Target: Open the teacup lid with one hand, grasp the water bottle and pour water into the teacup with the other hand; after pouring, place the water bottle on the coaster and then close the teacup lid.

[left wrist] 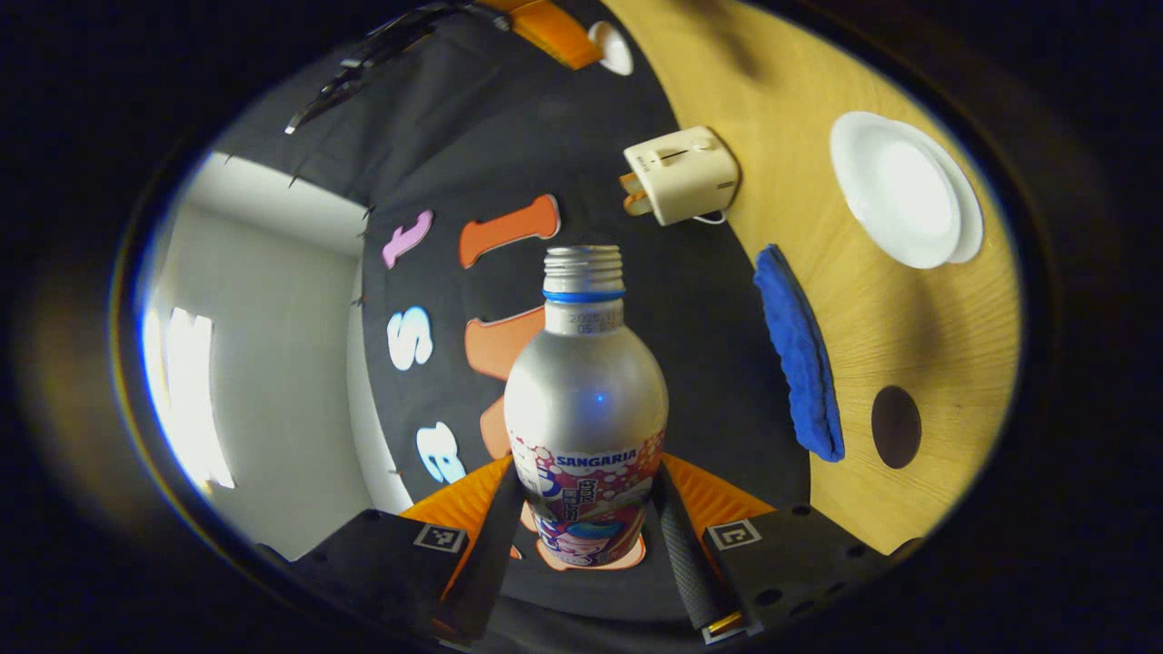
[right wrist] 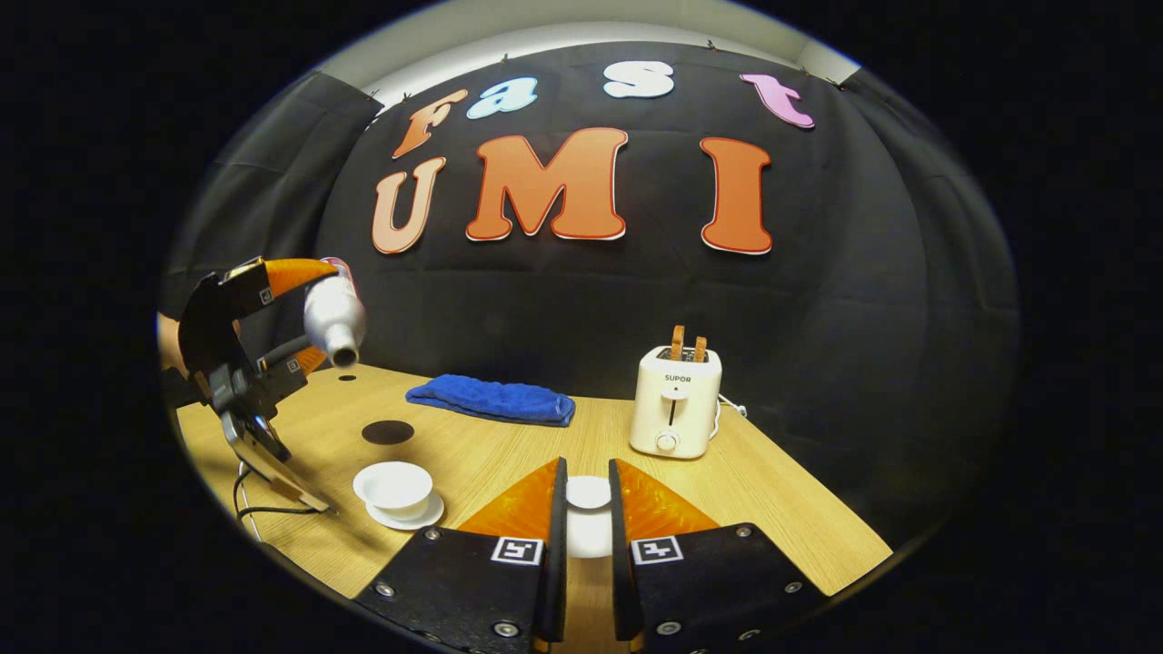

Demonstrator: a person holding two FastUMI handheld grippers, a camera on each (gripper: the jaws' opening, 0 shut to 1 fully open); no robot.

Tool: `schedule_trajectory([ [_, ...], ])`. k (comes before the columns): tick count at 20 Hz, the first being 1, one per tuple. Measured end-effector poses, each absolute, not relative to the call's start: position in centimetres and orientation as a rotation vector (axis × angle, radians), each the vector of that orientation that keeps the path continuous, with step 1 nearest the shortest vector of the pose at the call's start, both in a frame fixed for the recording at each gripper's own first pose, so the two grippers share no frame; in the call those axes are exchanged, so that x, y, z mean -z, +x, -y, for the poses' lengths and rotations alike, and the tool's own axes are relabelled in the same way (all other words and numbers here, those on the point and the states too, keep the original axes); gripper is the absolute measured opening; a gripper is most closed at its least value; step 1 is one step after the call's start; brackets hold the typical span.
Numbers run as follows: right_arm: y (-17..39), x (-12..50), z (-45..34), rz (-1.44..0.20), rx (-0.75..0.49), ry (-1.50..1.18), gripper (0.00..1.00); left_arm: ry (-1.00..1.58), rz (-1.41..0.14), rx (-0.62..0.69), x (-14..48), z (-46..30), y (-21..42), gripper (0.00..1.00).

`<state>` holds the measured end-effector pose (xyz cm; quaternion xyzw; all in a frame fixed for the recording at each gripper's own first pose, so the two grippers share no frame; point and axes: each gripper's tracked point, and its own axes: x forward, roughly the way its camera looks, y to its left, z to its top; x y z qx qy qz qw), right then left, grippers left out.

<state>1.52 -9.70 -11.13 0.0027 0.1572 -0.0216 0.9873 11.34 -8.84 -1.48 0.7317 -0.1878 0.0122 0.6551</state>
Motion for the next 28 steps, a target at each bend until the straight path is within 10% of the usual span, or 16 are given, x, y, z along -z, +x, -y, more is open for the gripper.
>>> schedule_trajectory([
  [11, 3.3, 8.9, 5.4, -0.292, -0.01, -0.013, 0.21, 0.822, 0.419, -0.222, -5.6, 1.7, 10.6, 0.81],
  [28, 5.8, 9.9, 0.2, -0.306, -0.138, -0.006, 0.21, -0.078, -0.083, 0.048, 8.6, 2.4, 19.5, 0.77],
])
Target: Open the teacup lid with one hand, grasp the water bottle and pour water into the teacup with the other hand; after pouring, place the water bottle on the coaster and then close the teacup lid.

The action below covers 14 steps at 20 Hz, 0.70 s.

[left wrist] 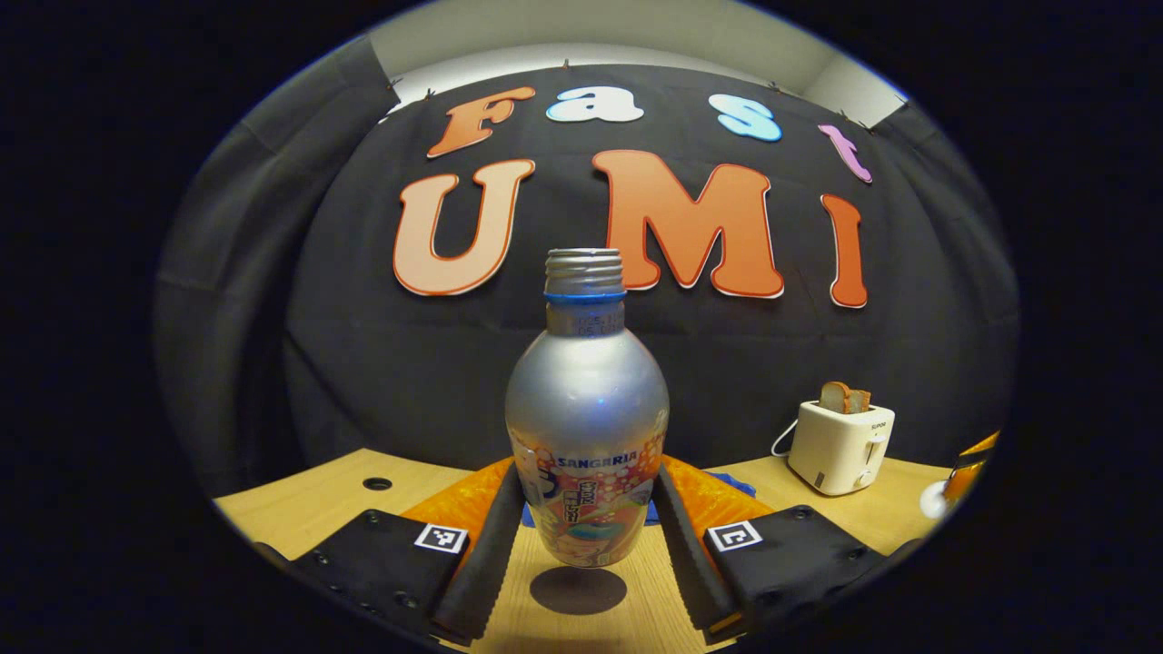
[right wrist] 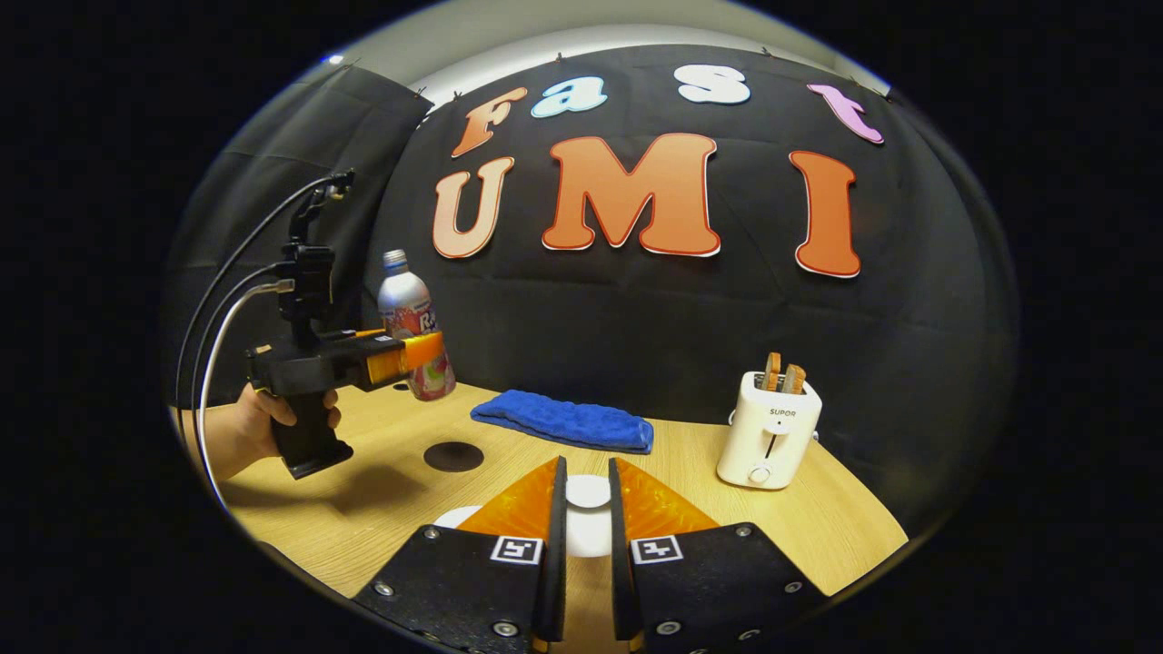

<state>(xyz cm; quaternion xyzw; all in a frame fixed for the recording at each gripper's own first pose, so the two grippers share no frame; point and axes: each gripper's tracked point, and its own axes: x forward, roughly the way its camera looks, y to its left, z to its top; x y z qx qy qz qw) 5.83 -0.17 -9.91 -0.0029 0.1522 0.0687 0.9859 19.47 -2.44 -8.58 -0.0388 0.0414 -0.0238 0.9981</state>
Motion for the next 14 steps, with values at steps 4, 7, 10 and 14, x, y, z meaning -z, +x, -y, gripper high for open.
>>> schedule_trajectory([
  [4, 5.8, 10.7, -0.7, -0.322, -0.176, 0.014, 0.22, -0.159, -0.203, 0.049, 12.6, 2.4, 21.0, 0.81],
  [7, 5.9, 10.9, -1.2, -0.32, -0.196, 0.011, 0.21, -0.173, -0.311, 0.041, 15.7, 1.9, 22.3, 0.81],
  [10, 5.9, 11.2, -1.6, -0.325, -0.208, 0.009, 0.22, -0.182, -0.391, 0.028, 18.9, 1.7, 22.7, 0.81],
  [14, 5.8, 11.6, -2.2, -0.339, -0.23, 0.019, 0.21, -0.159, -0.439, 0.019, 20.8, 1.7, 22.7, 0.77],
])
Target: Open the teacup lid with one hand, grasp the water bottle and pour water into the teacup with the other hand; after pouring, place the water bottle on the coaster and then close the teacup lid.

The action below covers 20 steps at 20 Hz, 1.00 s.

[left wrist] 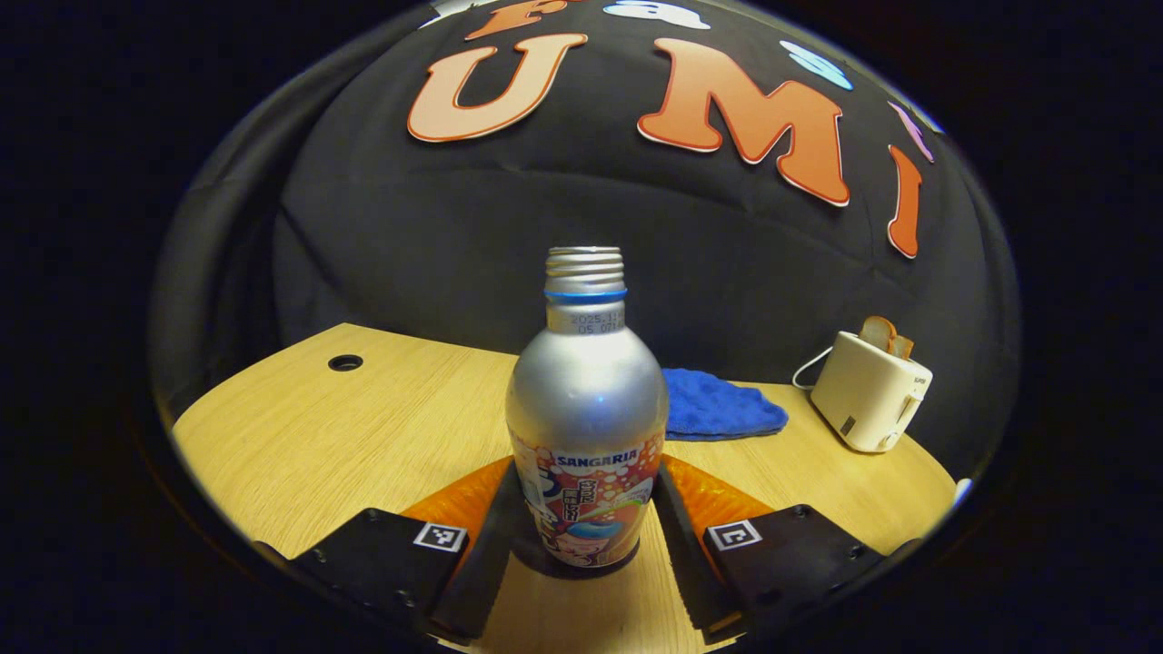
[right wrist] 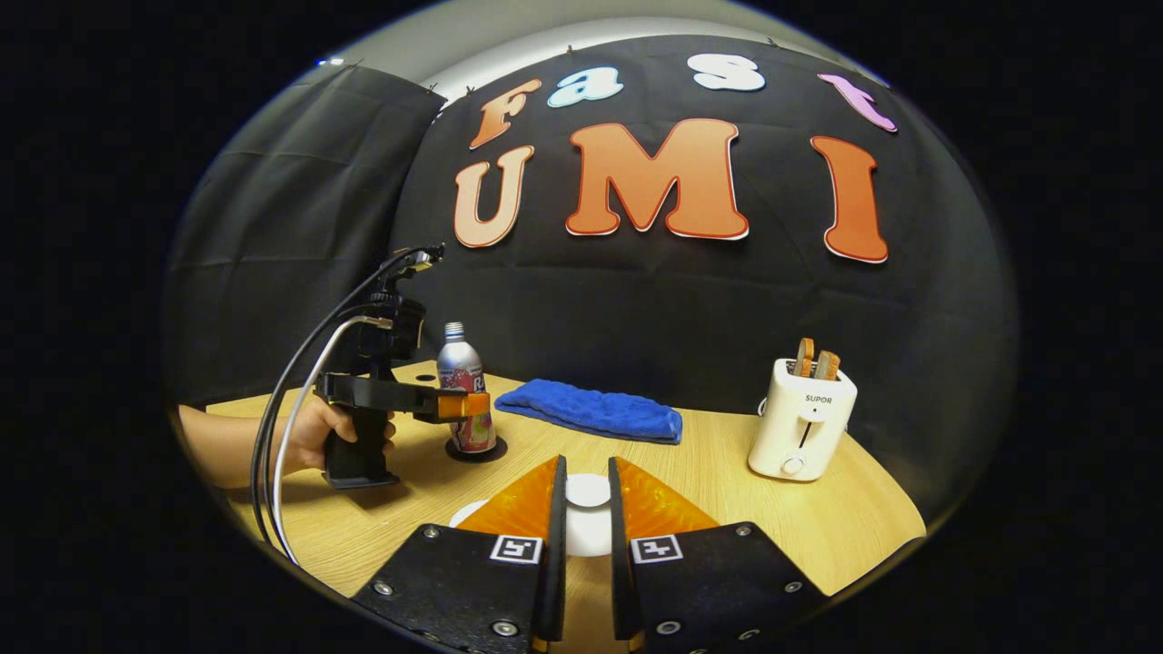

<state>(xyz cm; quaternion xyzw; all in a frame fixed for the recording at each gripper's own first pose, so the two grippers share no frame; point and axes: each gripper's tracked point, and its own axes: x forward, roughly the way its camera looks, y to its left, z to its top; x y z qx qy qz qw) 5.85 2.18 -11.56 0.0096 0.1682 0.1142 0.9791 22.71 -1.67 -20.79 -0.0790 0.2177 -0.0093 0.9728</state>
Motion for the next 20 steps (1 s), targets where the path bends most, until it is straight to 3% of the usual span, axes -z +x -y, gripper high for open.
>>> schedule_trajectory([
  [1, 5.7, 11.7, -2.4, -0.341, -0.236, 0.021, 0.22, -0.148, -0.44, 0.024, 20.7, 1.7, 22.7, 0.77],
  [2, 5.7, 11.7, -2.6, -0.338, -0.242, 0.017, 0.21, -0.137, -0.445, 0.031, 20.9, 1.8, 22.7, 0.87],
  [5, 5.7, 11.9, -3.5, -0.344, -0.261, 0.027, 0.21, -0.108, -0.47, 0.055, 21.4, 2.1, 22.6, 0.83],
  [7, 5.8, 12.1, -4.1, -0.345, -0.269, 0.028, 0.21, -0.088, -0.498, 0.069, 22.2, 2.6, 22.8, 0.98],
  [8, 5.8, 12.3, -4.3, -0.348, -0.271, 0.029, 0.21, -0.08, -0.507, 0.074, 22.1, 2.5, 22.5, 1.0],
  [20, 6.4, 14.7, -7.9, -0.361, -0.331, 0.016, 0.21, 0.009, -0.367, 0.086, 17.7, 1.0, 14.7, 1.0],
])
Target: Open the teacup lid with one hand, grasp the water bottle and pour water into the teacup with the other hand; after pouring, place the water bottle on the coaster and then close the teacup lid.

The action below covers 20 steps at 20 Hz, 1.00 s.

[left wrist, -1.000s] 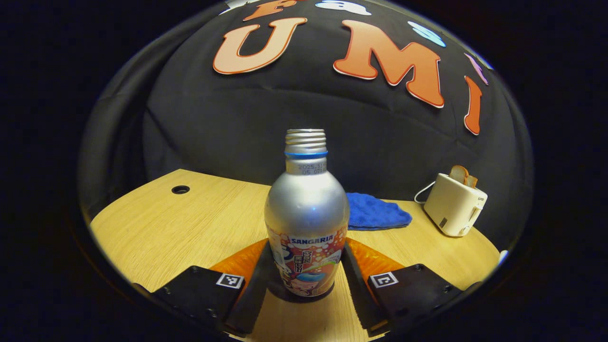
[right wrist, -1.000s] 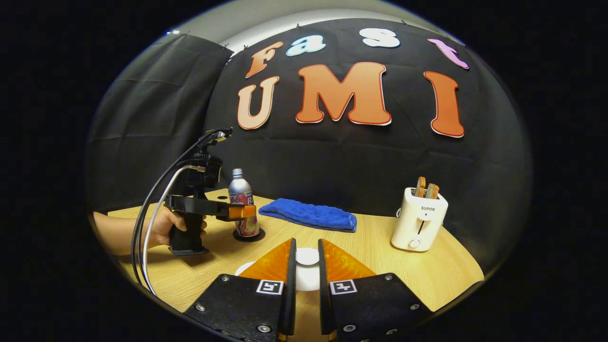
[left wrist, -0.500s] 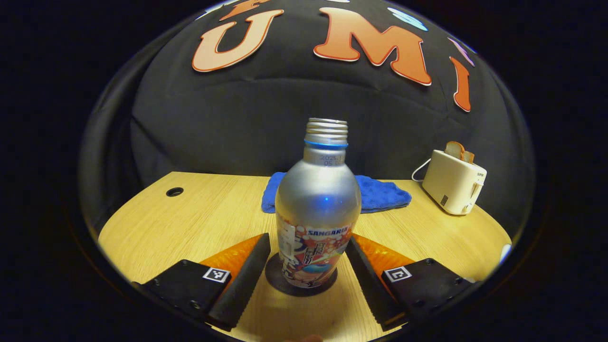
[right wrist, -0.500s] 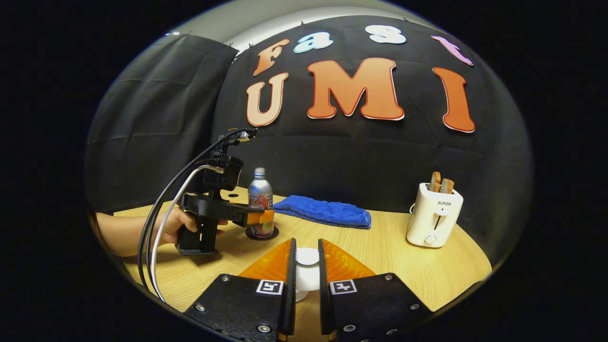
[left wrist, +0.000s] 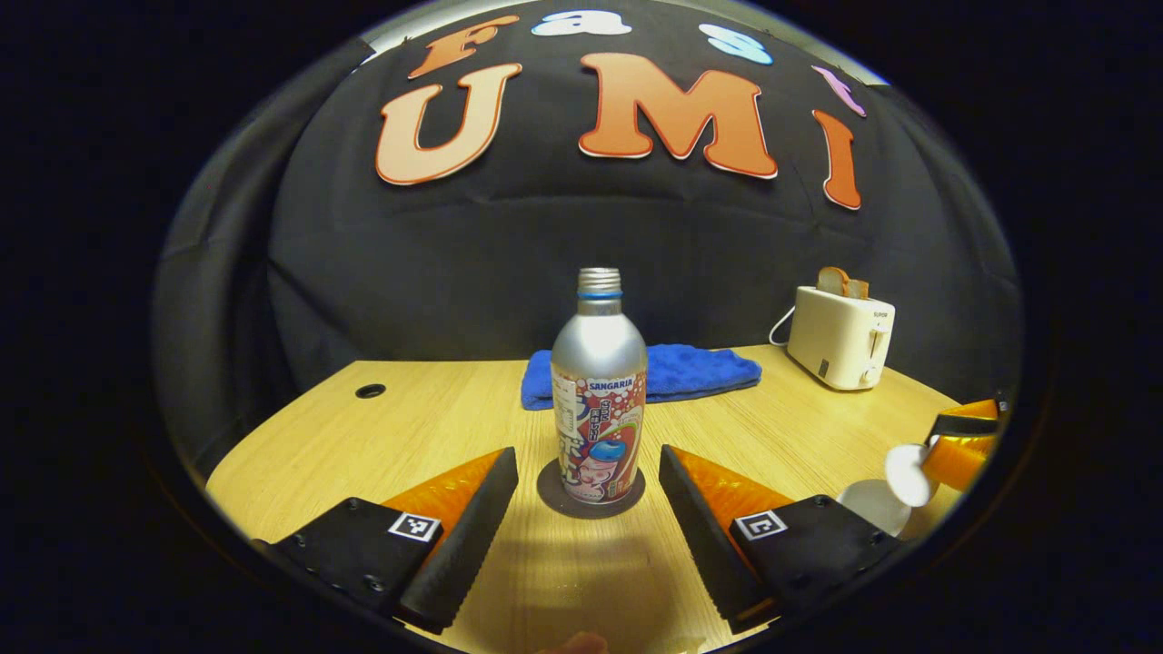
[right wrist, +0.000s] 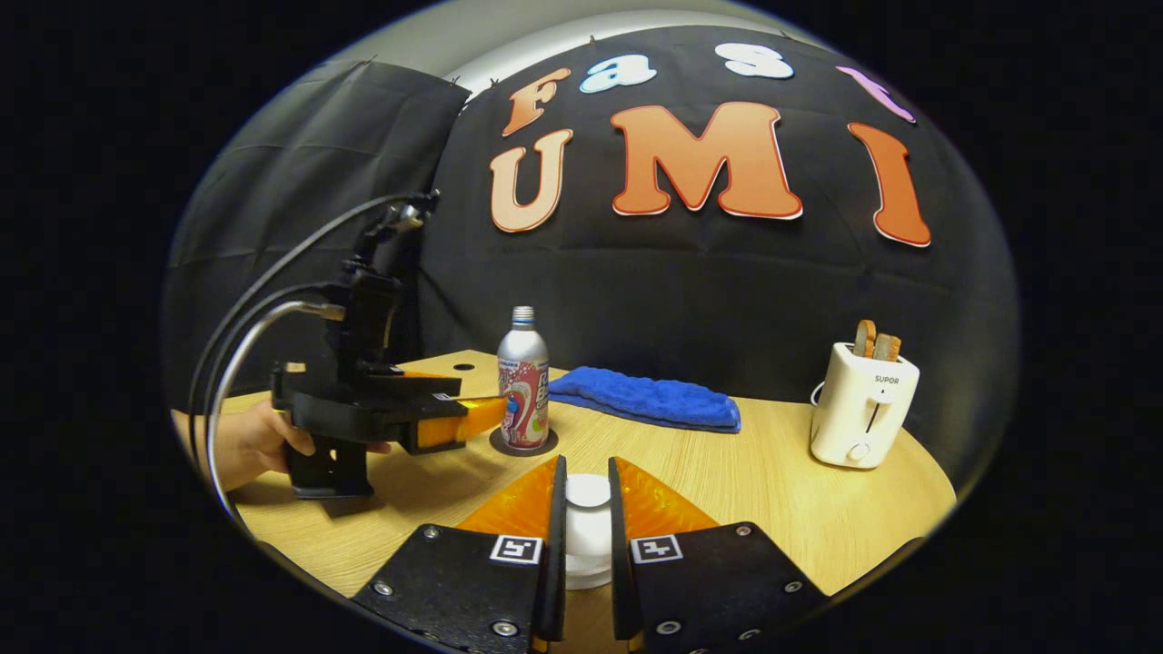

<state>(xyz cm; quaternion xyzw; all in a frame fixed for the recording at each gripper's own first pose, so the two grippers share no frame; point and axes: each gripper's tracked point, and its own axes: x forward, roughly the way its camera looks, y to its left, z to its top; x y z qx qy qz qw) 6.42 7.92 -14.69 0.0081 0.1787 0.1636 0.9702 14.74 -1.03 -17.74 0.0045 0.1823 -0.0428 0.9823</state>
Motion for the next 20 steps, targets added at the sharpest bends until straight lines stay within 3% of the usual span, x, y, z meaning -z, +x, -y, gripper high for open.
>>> schedule_trajectory([
  [6, 6.5, 17.4, -9.0, -0.423, -0.319, -0.007, 0.21, 0.004, -0.249, 0.041, 13.0, -1.6, 11.6, 1.0],
  [15, 6.2, 18.3, -9.3, -0.417, -0.308, -0.016, 0.22, 0.022, -0.191, 0.016, 10.6, -2.9, 8.6, 1.0],
  [19, 6.4, 18.2, -8.8, -0.417, -0.289, -0.008, 0.29, 0.005, -0.171, 0.007, 9.6, -2.7, 8.2, 0.97],
  [20, 6.3, 17.9, -8.8, -0.413, -0.293, -0.003, 0.38, 0.005, -0.16, 0.005, 9.1, -2.6, 8.1, 0.97],
])
